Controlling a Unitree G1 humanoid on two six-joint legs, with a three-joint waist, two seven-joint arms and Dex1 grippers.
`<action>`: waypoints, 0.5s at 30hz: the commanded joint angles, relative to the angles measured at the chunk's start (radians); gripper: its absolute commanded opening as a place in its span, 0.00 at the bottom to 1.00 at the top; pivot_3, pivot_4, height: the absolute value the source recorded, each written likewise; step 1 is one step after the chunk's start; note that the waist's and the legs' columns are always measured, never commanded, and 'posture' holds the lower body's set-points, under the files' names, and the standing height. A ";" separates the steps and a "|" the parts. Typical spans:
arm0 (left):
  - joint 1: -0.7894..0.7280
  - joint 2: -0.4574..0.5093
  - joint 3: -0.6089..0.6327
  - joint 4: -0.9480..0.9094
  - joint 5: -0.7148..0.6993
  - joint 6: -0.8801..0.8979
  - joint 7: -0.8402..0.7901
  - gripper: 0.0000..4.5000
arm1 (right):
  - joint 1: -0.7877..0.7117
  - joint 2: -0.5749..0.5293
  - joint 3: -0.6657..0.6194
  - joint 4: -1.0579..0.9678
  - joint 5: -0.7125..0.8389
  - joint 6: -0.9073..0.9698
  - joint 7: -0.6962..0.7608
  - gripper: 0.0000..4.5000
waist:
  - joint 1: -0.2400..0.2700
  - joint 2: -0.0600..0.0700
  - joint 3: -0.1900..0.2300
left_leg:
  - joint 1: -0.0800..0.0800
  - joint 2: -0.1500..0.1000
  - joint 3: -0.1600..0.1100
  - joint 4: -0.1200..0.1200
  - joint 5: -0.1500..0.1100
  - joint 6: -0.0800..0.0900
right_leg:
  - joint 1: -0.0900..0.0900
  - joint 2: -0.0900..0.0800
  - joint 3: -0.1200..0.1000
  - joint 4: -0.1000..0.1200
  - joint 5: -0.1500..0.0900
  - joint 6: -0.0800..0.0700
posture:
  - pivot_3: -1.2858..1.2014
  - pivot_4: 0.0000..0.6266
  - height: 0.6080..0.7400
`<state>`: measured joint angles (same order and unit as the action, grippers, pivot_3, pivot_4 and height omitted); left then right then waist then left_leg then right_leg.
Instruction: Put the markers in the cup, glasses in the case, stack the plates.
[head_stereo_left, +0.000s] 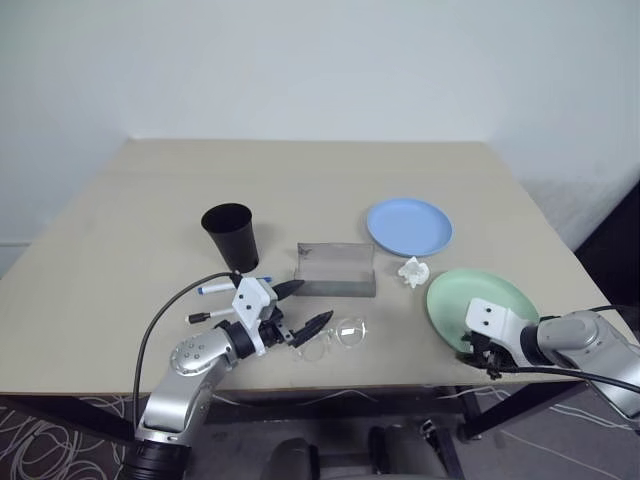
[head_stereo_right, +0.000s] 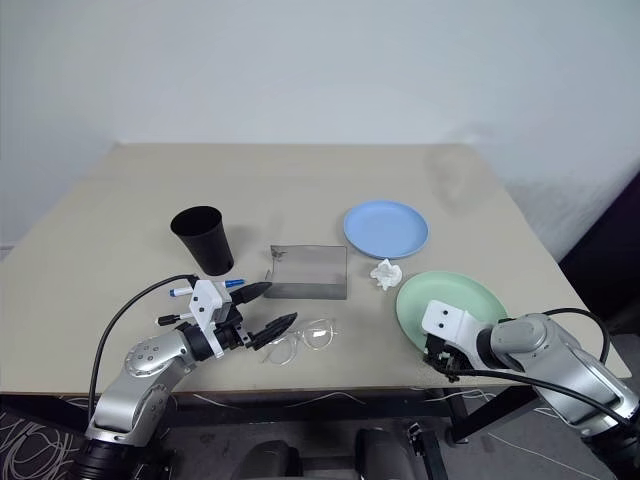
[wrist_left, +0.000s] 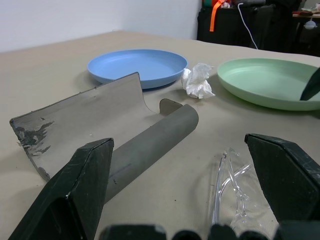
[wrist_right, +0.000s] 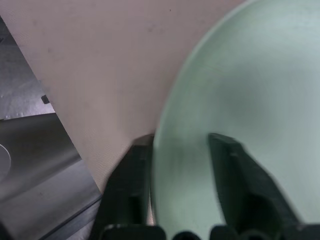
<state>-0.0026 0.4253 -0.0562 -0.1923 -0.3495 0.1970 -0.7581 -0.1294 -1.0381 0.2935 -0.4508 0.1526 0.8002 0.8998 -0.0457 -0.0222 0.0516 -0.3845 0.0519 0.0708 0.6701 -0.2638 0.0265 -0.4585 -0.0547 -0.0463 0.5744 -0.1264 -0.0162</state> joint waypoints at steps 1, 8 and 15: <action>-0.028 0.002 0.003 -0.029 0.001 -0.002 0.003 1.00 | -0.012 -0.021 -0.016 -0.006 -0.038 -0.030 -0.003 0.10 | -0.001 -0.001 0.000 | 0.001 0.000 0.000 0.000 0.000 0.000 | 0.001 0.000 0.000 0.000 0.000 0.000 | 0.52 0.00 1.00; -0.036 0.002 0.002 -0.030 0.002 0.003 0.002 1.00 | -0.078 0.028 0.013 0.102 -0.150 -0.030 -0.097 0.00 | 0.000 0.006 -0.003 | -0.003 0.017 0.000 0.007 0.000 0.000 | 0.005 0.000 -0.026 -0.021 0.000 0.000 | 0.52 0.00 1.00; -0.042 0.005 0.002 -0.026 0.004 0.004 0.003 1.00 | -0.168 0.100 0.025 0.225 -0.238 -0.061 -0.175 0.00 | 0.025 -0.007 -0.005 | -0.024 0.058 0.031 -0.006 0.006 0.010 | 0.011 -0.032 -0.058 0.075 -0.014 0.023 | 0.52 0.00 1.00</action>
<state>-0.0364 0.4302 -0.0563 -0.1916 -0.3476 0.2094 -0.7573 -0.2617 -0.9423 0.3444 -0.2515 -0.0418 0.7479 0.7571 -0.0209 -0.0288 0.0461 -0.3930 0.1025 0.1194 0.6594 -0.2570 0.0373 -0.4320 -0.0911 -0.0833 0.6589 -0.2061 -0.0208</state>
